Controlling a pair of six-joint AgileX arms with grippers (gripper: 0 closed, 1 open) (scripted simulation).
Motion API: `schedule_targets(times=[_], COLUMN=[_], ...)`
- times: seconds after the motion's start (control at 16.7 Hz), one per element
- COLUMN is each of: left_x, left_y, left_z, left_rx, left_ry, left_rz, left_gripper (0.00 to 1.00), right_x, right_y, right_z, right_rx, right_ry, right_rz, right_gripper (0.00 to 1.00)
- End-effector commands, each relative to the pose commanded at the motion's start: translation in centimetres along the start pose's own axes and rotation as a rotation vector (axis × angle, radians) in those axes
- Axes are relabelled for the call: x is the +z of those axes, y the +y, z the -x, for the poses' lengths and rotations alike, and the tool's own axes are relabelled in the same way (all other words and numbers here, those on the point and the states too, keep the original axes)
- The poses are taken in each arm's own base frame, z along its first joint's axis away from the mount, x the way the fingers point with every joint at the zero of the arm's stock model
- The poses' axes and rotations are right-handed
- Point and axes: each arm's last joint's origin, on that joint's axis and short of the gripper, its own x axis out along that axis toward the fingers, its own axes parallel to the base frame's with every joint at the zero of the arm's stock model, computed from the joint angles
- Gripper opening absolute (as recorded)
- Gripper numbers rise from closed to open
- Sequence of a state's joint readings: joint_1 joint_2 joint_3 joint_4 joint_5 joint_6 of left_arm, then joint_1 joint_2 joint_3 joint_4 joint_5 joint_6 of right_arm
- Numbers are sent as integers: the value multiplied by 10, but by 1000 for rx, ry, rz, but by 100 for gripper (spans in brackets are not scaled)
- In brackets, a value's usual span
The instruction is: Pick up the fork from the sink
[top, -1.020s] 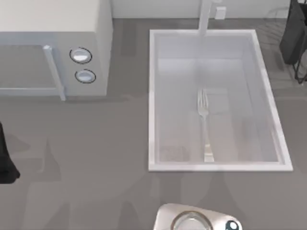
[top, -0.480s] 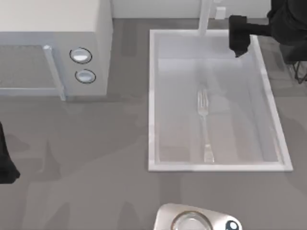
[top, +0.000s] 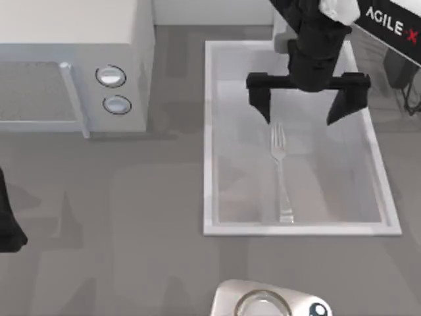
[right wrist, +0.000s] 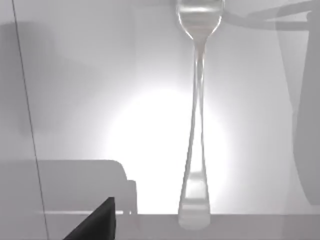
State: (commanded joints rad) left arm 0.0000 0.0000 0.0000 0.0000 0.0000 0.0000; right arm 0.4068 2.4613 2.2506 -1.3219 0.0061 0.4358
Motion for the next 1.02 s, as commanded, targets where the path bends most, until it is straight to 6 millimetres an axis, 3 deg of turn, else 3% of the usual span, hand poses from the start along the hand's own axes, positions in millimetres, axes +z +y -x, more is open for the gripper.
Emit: schedule_targets(times=[0.18, 0.6, 0.78, 1.02], left_x=[0, 0, 0, 0], left_y=[0, 0, 0, 0], left_z=[0, 0, 0, 0], left_rx=[0, 0, 0, 0], left_ry=[0, 0, 0, 0], left_rz=[0, 0, 0, 0], left_gripper=[100, 100, 100, 100], right_x=[4, 5, 7, 6], right_y=[8, 6, 8, 9], right_z=[-16, -23, -56, -121], right_rx=[-16, -17, -18, -9], right_ry=[34, 38, 39, 21], right_rz=[6, 2, 3, 5], right_gripper=[100, 100, 100, 100])
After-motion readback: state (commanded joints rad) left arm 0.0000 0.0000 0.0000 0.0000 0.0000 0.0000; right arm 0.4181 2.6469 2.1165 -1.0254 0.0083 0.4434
